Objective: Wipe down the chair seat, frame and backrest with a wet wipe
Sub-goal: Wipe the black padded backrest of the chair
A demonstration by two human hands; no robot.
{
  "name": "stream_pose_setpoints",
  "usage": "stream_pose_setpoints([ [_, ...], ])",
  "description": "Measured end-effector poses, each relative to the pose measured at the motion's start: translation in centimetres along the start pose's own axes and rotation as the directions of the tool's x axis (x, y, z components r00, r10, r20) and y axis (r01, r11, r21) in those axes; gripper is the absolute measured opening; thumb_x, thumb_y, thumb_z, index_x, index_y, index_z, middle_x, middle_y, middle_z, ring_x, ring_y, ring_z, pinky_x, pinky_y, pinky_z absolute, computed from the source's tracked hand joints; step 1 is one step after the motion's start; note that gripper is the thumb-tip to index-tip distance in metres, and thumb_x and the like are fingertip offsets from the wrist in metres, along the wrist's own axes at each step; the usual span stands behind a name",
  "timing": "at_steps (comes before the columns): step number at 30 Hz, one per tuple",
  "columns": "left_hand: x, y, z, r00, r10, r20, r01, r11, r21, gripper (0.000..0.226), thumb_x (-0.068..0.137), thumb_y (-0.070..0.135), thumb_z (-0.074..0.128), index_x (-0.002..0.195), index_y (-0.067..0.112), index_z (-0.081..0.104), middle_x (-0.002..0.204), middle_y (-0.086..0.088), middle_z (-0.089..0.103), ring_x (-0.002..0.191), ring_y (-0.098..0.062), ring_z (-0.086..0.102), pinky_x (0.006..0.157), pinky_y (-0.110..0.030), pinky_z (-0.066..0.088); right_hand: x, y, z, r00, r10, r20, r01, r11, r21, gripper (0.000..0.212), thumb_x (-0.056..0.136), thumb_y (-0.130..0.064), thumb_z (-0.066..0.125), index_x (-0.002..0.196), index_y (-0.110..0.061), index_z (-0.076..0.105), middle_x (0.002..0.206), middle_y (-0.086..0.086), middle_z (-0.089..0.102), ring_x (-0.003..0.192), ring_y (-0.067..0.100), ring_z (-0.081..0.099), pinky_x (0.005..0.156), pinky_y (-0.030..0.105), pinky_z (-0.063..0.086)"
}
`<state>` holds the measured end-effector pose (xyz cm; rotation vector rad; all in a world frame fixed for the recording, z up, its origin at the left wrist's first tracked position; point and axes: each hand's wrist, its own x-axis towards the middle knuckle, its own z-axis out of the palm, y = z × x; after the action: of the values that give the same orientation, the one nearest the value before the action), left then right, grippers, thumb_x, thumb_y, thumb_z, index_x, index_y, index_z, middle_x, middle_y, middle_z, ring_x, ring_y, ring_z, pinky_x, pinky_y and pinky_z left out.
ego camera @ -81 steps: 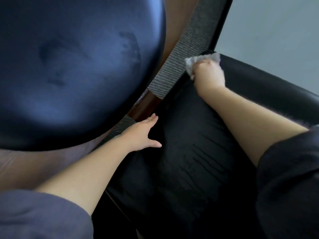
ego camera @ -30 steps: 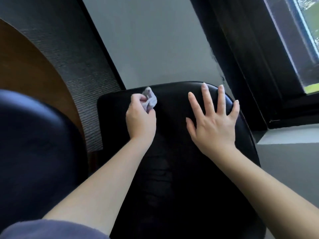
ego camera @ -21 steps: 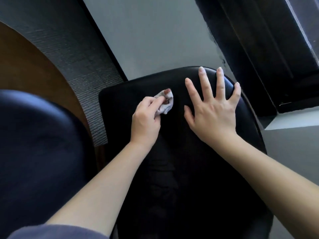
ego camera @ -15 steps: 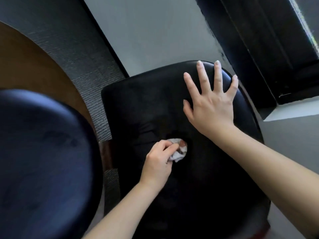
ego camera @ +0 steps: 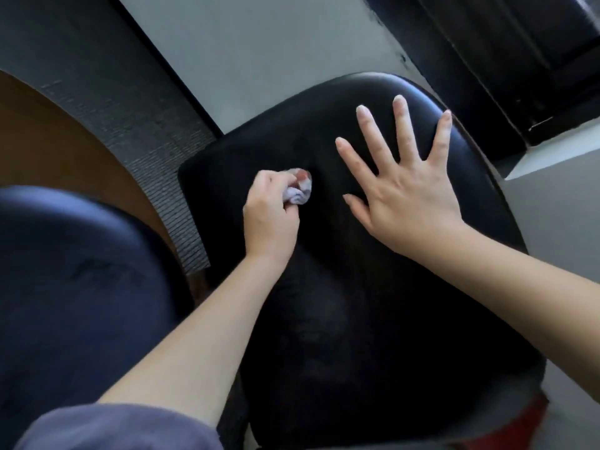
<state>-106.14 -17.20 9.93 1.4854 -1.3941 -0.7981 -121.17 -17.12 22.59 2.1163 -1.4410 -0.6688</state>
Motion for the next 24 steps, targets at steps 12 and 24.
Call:
stream_pose_setpoints([
  [12, -1.0, -2.7, -3.1, 0.987, -0.125, -0.102, 0.129, 0.991, 0.033, 0.027, 0.077, -0.012, 0.055, 0.094, 0.004, 0.067, 0.101, -0.011, 0.055, 0.092, -0.005, 0.046, 0.082, 0.002, 0.029, -0.4, -1.4, -0.3, 1.000, 0.005, 0.025, -0.004, 0.999, -0.042, 0.078, 0.092, -0.065, 0.018, 0.154, -0.022, 0.003, 0.159, 0.020, -0.011, 0.142, 0.051, -0.010, 0.106, 0.075, 0.004],
  [24, -10.1, -3.1, -0.5, 0.991, -0.069, 0.117, 0.070, 0.998, -0.005, 0.040, 0.071, -0.011, 0.055, 0.100, 0.011, 0.071, 0.101, 0.000, 0.064, 0.098, -0.012, 0.061, 0.092, -0.024, 0.047, -0.4, -1.5, 0.1, 1.000, 0.003, -0.002, -0.003, 1.000, -0.018, 0.079, 0.090, -0.065, 0.019, 0.154, -0.022, 0.005, 0.158, 0.021, -0.013, 0.141, 0.052, -0.011, 0.106, 0.075, 0.003],
])
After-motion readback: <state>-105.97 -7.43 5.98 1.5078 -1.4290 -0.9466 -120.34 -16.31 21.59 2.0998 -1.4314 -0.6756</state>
